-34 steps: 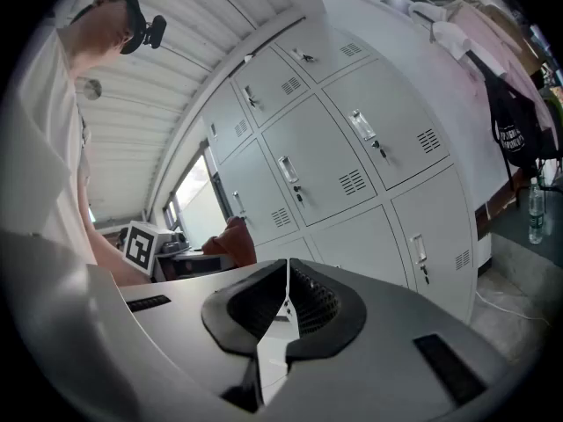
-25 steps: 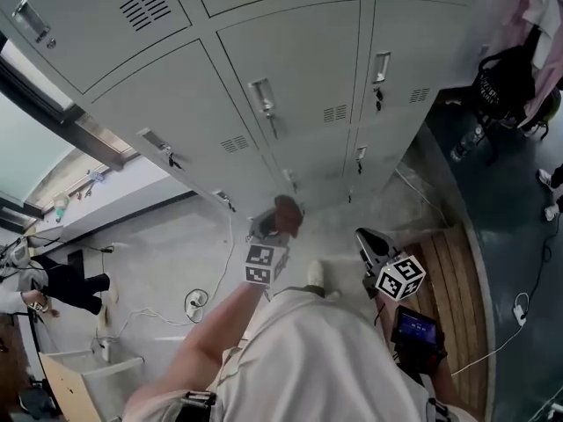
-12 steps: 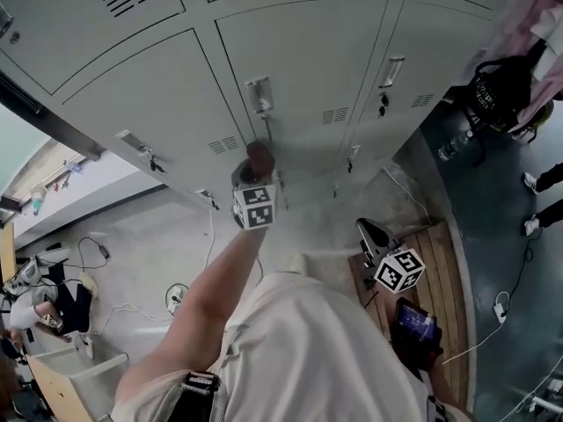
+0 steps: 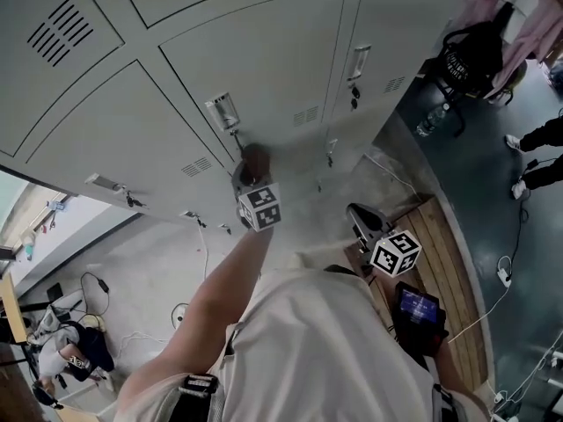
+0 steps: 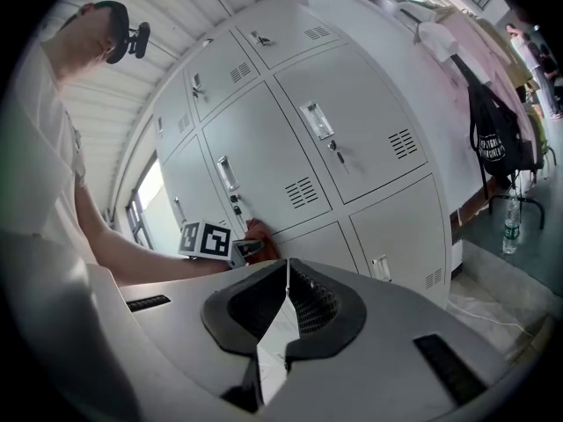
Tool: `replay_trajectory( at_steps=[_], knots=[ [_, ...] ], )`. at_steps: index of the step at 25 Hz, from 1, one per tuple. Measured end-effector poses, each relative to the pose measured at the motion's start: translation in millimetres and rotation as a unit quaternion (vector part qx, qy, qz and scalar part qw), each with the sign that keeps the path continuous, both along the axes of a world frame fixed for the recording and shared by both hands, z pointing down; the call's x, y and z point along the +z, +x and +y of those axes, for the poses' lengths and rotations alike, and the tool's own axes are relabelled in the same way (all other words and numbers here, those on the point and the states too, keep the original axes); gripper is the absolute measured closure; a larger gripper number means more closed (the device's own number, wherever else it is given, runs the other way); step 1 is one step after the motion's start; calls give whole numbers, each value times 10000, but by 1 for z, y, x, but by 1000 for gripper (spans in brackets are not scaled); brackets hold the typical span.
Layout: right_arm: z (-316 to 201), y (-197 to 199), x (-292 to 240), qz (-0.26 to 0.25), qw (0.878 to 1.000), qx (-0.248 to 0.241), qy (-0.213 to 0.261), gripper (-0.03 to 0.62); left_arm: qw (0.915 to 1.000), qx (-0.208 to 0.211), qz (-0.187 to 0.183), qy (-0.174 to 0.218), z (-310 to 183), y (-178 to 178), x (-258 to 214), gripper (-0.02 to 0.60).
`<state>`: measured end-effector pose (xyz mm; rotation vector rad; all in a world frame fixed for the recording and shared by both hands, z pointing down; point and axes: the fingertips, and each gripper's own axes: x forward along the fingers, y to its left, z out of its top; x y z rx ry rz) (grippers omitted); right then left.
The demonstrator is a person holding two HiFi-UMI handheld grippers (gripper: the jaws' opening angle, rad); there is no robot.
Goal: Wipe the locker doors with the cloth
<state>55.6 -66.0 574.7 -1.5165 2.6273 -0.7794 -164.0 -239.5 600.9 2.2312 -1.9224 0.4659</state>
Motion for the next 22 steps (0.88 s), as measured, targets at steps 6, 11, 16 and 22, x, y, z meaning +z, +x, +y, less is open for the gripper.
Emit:
replay_trajectory(
  at_steps=[6, 11, 16, 22],
  knots=[
    [-6, 17, 0, -52, 9999, 127, -9, 574, 9977, 605, -294, -57, -17, 67, -8, 503],
    [-10, 38, 2, -105, 9998, 162, -26, 574, 9927, 1053, -578, -134, -32, 127, -8, 503],
    [-17, 76, -3, -67, 9997, 213, -30, 574, 9878, 1439, -559, -194, -45, 185, -10, 503],
    [-33, 102, -3, -81, 9999, 56, -100, 574, 9899, 1382, -101, 298, -48, 203, -63, 503]
  ],
)
